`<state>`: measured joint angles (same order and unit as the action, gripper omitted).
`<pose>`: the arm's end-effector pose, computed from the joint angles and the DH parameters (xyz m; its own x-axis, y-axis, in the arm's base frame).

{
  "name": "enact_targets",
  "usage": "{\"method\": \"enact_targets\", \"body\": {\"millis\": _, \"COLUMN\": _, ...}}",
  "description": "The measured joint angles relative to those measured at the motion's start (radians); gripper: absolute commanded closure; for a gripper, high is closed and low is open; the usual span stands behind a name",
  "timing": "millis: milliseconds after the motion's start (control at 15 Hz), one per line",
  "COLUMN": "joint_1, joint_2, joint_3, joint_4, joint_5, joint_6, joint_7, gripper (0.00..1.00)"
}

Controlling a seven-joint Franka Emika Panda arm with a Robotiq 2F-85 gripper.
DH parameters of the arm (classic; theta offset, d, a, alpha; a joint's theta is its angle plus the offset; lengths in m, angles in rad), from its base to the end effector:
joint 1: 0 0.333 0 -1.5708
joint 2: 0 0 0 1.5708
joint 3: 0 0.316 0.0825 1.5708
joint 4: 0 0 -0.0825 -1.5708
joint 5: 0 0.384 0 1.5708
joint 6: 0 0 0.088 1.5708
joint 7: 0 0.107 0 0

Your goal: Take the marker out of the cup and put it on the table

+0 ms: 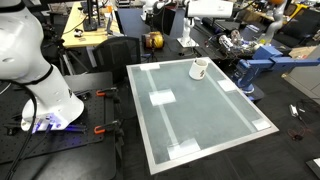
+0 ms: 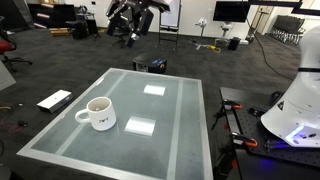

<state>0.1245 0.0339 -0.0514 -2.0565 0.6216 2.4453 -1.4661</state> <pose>0.5856 0.0438 0.4574 0.3214 0.7883 0.5247 0.8679 -0.4668 0.1698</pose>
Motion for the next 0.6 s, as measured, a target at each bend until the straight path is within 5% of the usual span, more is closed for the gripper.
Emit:
{"method": "enact_targets", "body": {"millis": 267, "joint_1": -0.049, "joint_2": 0.120, "joint_3": 0.050, "joint_4": 0.124, "joint_5": 0.120, "joint_6": -0.055, "joint_7": -0.283, "gripper": 0.00}}
{"method": "enact_targets", "body": {"millis": 600, "joint_1": -0.116, "joint_2": 0.290, "joint_3": 0.094, "joint_4": 0.318, "joint_5": 0.097, "joint_6": -0.232, "joint_7": -0.448, "gripper": 0.00}}
